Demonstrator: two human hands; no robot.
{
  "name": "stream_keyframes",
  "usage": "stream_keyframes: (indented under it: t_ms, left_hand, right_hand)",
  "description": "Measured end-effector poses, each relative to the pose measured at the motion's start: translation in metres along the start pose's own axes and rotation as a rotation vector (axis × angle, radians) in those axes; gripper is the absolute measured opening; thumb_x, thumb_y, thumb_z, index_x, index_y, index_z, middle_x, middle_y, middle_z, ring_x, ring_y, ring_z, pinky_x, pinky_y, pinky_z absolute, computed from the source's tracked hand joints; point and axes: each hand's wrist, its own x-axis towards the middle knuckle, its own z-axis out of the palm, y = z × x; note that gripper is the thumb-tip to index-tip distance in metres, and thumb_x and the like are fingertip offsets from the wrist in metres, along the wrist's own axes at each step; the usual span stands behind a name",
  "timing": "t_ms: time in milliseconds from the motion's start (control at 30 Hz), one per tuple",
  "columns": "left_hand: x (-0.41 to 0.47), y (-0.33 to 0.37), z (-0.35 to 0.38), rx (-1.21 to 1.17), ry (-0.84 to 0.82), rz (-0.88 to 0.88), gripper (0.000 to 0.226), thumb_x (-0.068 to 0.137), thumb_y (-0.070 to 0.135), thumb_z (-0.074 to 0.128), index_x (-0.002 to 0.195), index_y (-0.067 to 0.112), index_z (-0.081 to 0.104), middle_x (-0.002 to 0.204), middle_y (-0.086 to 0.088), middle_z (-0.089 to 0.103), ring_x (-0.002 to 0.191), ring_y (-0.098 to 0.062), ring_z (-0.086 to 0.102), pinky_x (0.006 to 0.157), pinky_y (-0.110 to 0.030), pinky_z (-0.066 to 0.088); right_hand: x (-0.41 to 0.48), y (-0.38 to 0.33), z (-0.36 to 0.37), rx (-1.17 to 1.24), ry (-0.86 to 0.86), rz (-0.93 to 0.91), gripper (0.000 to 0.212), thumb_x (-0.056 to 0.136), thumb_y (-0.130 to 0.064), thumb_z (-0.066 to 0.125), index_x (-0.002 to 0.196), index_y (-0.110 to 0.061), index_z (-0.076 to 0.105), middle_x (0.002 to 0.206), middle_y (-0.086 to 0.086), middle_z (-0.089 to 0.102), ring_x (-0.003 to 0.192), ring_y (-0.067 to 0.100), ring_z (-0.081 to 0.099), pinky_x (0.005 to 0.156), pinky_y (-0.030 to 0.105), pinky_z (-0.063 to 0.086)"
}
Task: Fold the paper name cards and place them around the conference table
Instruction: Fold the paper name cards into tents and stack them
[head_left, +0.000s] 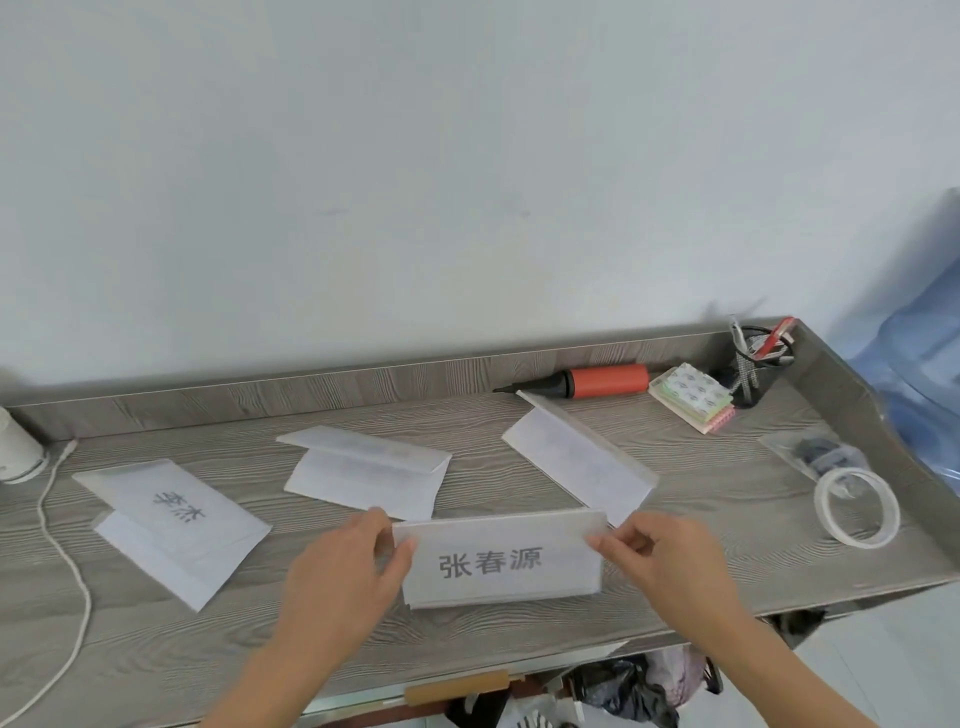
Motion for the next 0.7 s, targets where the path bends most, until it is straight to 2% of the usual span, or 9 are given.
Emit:
stream_keyframes:
  t_ms: [33, 133, 200, 267, 367, 433, 500, 633, 700]
  left_hand:
    - [-0.001, 0.002, 0.001, -0.035, 0.033, 0.01, 0.02, 0.09, 0.049, 0.05, 0.093, 0.029, 0.048, 0.094, 0.018, 0.055, 0.079, -0.007, 0.056, 0.058, -0.023, 0.037]
    - [0.0, 0.007, 0.01, -0.165, 0.004, 0.041, 0.05, 0.091, 0.049, 0.049, 0.135, 0.028, 0.038, 0.13, 0.017, 0.037, 0.118, -0.008, 0.046, 0.087, -0.025, 0.04]
    - [0.002, 0.013, 0.018, -0.203, -0.073, 0.071, 0.057, 0.091, 0.054, 0.042, 0.14, 0.026, 0.035, 0.136, 0.016, 0.032, 0.129, -0.008, 0.037, 0.099, -0.023, 0.034]
    - [0.002, 0.018, 0.025, -0.229, -0.111, 0.08, 0.072, 0.083, 0.073, 0.027, 0.135, 0.024, 0.043, 0.131, 0.016, 0.034, 0.122, -0.006, 0.043, 0.092, -0.018, 0.034]
    - [0.002, 0.017, 0.027, -0.263, -0.104, 0.071, 0.092, 0.071, 0.086, 0.01, 0.131, 0.026, 0.046, 0.125, 0.018, 0.036, 0.111, 0.002, 0.043, 0.086, -0.016, 0.033]
    - [0.002, 0.015, 0.022, -0.274, -0.102, 0.064, 0.084, 0.074, 0.083, 0.019, 0.133, 0.028, 0.043, 0.129, 0.02, 0.035, 0.118, 0.002, 0.04, 0.089, -0.016, 0.031]
    - [0.003, 0.014, 0.015, -0.29, -0.063, 0.044, 0.069, 0.083, 0.072, 0.032, 0.135, 0.028, 0.043, 0.134, 0.019, 0.034, 0.126, -0.002, 0.038, 0.093, -0.017, 0.03]
    - [0.013, 0.02, -0.007, -0.327, 0.089, 0.09, 0.054, 0.087, 0.057, 0.045, 0.132, 0.028, 0.047, 0.133, 0.017, 0.039, 0.122, -0.007, 0.043, 0.098, -0.025, 0.036]
    - [0.021, 0.026, -0.021, -0.391, 0.133, 0.119, 0.045, 0.087, 0.045, 0.054, 0.13, 0.036, 0.045, 0.134, 0.017, 0.041, 0.118, -0.007, 0.045, 0.1, -0.03, 0.04]
  right_hand:
    - [0.003, 0.001, -0.007, -0.022, 0.038, -0.012, 0.031, 0.075, -0.059, 0.065, 0.069, -0.028, 0.067, 0.062, -0.015, 0.067, 0.061, -0.003, 0.061, 0.058, 0.017, 0.047]
    - [0.022, 0.008, -0.02, -0.098, 0.256, -0.105, 0.03, 0.078, -0.05, 0.069, 0.096, -0.025, 0.069, 0.092, -0.009, 0.069, 0.083, 0.01, 0.064, 0.068, 0.028, 0.053]
    - [0.042, 0.017, -0.019, -0.2, 0.25, -0.103, 0.042, 0.081, -0.04, 0.071, 0.118, -0.021, 0.064, 0.117, -0.002, 0.064, 0.108, 0.02, 0.058, 0.079, 0.035, 0.052]
    - [0.06, 0.028, -0.013, -0.322, 0.102, -0.039, 0.047, 0.086, -0.04, 0.064, 0.129, -0.022, 0.058, 0.131, -0.002, 0.059, 0.122, 0.022, 0.052, 0.087, 0.037, 0.049]
    - [0.075, 0.037, -0.009, -0.316, 0.041, -0.002, 0.027, 0.095, -0.036, 0.051, 0.111, -0.023, 0.069, 0.11, 0.0, 0.072, 0.103, 0.027, 0.064, 0.074, 0.037, 0.047]
    - [0.08, 0.038, -0.019, -0.276, 0.158, -0.04, 0.031, 0.097, -0.036, 0.044, 0.084, -0.018, 0.066, 0.078, 0.006, 0.072, 0.075, 0.034, 0.065, 0.056, 0.035, 0.038]
    - [0.085, 0.035, -0.038, -0.244, 0.299, -0.098, 0.029, 0.096, -0.033, 0.049, 0.081, -0.015, 0.067, 0.061, 0.01, 0.067, 0.058, 0.034, 0.061, 0.051, 0.032, 0.035]
    - [0.085, 0.007, -0.078, 0.041, 0.364, -0.207, 0.02, 0.095, -0.02, 0.058, 0.103, -0.011, 0.074, 0.068, 0.009, 0.071, 0.063, 0.03, 0.064, 0.059, 0.037, 0.05]
    - [0.082, -0.012, -0.092, 0.287, 0.298, -0.18, 0.017, 0.095, -0.015, 0.057, 0.1, -0.014, 0.073, 0.077, 0.007, 0.072, 0.066, 0.017, 0.064, 0.059, 0.023, 0.053]
